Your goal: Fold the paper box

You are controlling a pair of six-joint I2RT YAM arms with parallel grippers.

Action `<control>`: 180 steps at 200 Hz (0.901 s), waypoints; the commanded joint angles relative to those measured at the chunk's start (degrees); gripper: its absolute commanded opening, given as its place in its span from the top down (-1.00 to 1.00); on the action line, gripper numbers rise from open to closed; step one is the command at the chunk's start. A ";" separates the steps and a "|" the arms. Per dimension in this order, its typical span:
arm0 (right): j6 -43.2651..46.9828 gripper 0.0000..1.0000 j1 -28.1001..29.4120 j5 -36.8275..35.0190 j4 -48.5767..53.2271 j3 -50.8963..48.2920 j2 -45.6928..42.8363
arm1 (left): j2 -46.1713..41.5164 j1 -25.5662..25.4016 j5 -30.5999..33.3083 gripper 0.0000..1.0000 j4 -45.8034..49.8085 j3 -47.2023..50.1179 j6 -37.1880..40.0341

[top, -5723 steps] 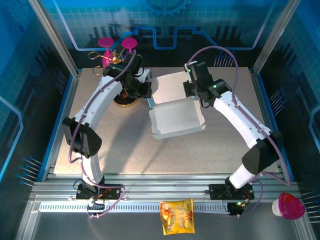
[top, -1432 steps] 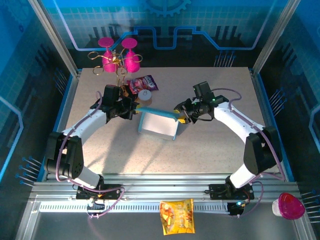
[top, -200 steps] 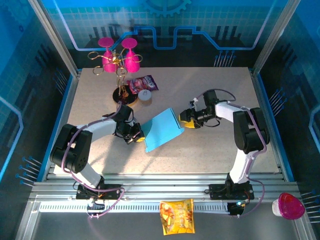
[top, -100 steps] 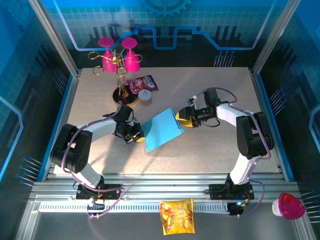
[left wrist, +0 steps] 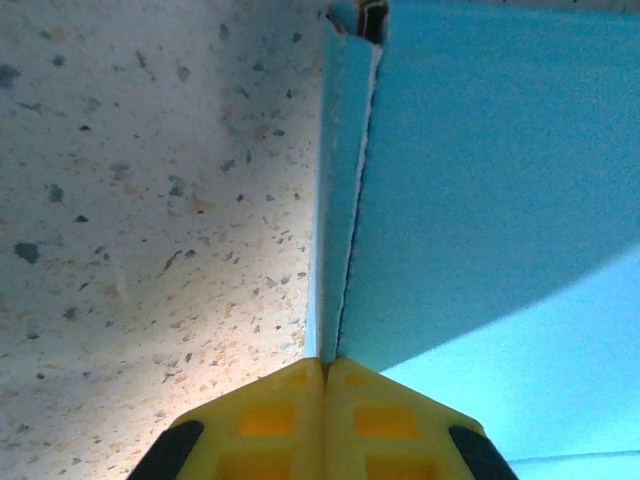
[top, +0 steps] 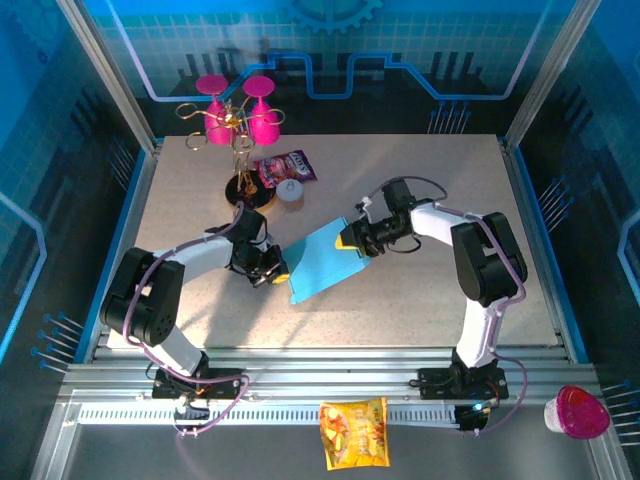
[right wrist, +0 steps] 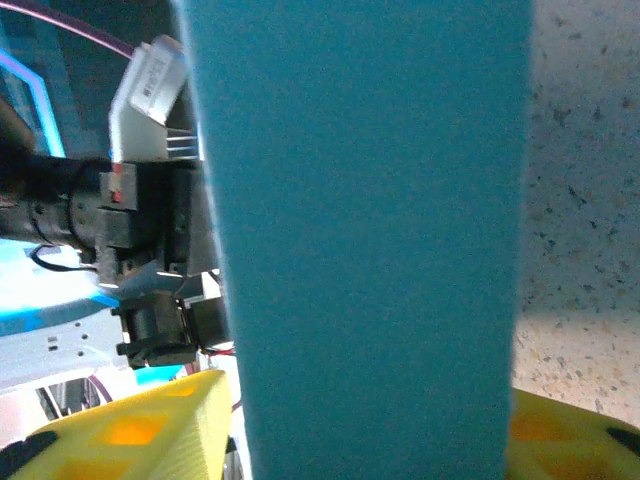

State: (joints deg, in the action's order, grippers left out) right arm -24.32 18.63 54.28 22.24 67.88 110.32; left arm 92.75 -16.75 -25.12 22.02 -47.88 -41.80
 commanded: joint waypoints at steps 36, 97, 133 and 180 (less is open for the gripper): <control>-6.01 0.27 0.81 -0.85 0.78 -0.42 -0.28 | -8.24 0.94 4.53 0.22 1.76 -1.80 -2.15; -23.84 0.27 -1.75 2.78 -3.04 -5.06 -3.31 | -20.32 8.36 -3.37 -0.39 -9.81 4.20 -15.35; -35.18 0.24 -4.21 6.82 -3.55 -7.72 -5.76 | -18.67 9.11 -6.32 -0.44 -16.45 8.64 -23.65; -47.80 0.22 -7.62 9.86 -3.51 -12.05 -7.67 | -13.25 8.13 -7.99 -0.44 -21.37 8.68 -32.70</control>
State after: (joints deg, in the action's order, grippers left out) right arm -62.08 12.69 60.51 18.35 58.28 104.25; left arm 77.71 -8.10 -30.57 5.76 -39.90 -67.16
